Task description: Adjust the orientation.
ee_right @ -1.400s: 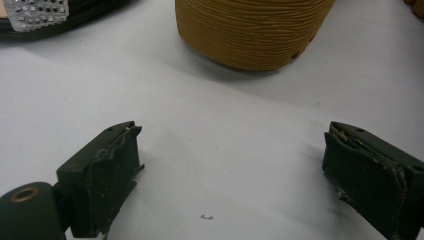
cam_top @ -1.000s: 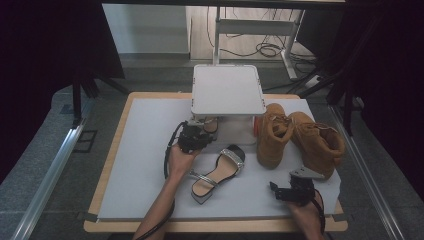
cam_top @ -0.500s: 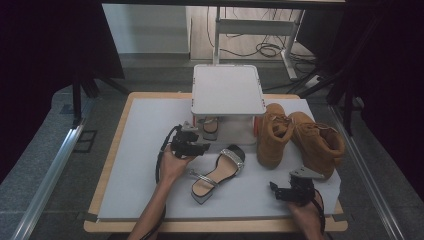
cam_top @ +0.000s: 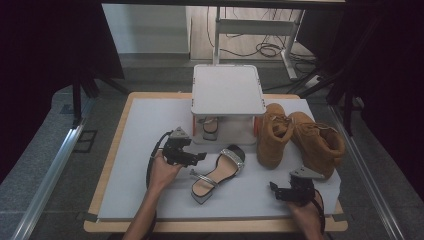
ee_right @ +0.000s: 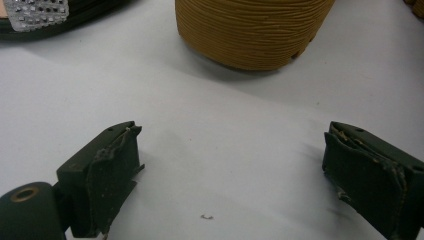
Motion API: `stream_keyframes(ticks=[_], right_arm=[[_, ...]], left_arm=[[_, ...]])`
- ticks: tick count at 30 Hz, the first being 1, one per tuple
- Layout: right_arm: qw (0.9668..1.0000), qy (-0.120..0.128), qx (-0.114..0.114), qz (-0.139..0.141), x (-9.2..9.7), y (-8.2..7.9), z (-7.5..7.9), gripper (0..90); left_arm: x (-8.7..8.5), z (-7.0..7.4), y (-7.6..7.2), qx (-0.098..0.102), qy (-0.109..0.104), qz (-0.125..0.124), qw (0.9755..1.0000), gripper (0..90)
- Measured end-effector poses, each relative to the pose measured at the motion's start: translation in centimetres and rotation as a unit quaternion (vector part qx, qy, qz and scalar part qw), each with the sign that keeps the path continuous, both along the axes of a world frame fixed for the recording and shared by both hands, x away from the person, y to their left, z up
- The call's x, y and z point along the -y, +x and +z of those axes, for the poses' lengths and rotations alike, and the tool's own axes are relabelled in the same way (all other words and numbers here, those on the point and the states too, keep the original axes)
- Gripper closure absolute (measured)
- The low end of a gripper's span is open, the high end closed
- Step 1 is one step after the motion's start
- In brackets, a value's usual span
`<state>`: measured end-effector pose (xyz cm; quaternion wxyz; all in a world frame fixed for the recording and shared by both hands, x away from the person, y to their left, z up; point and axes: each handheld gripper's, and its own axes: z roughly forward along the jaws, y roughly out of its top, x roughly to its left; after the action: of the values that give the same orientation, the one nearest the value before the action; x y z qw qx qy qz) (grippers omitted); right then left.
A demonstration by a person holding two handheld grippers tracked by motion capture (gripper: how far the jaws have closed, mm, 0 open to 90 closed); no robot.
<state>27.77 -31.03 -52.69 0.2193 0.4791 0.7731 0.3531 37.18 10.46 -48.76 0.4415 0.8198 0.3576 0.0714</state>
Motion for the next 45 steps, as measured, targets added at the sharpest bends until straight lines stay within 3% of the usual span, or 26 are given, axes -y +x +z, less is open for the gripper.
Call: stream_keyframes(ticks=[6,13,15,22,29,34,38,45], right_arm=[[1.0000,0.001,0.001,-0.001,0.0,0.0,0.0,8.2],[1.0000,0.000,0.001,-0.001,0.0,0.0,0.0,8.2],[1.0000,0.000,0.001,-0.001,0.0,0.0,0.0,8.2],[1.0000,0.000,0.001,0.000,0.0,0.0,0.0,8.2],[1.0000,0.000,0.001,-0.001,0.0,0.0,0.0,8.2],[1.0000,0.000,0.001,-0.001,0.0,0.0,0.0,8.2],[1.0000,0.000,0.001,-0.001,0.0,0.0,0.0,8.2],[1.0000,0.000,0.001,-0.001,0.0,0.0,0.0,8.2]], left_arm=[[-0.6,-0.2,-0.9,0.000,0.007,0.001,1.0000,10.9],[-2.5,-0.3,-2.2,-0.010,-0.020,0.019,0.9996,10.9],[-3.0,-0.3,-2.6,-0.015,-0.020,0.024,0.9994,10.9],[-4.1,-0.6,-4.3,-0.030,0.000,0.030,0.9991,11.5],[-4.6,-0.7,-6.2,-0.006,0.029,0.040,0.9988,10.4],[-5.3,-0.6,-7.1,-0.006,0.027,0.051,0.9983,10.4],[-5.9,-0.9,-8.1,-0.020,0.015,0.047,0.9986,10.6],[-5.2,-1.1,-9.5,-0.018,0.036,0.031,0.9987,10.5]])
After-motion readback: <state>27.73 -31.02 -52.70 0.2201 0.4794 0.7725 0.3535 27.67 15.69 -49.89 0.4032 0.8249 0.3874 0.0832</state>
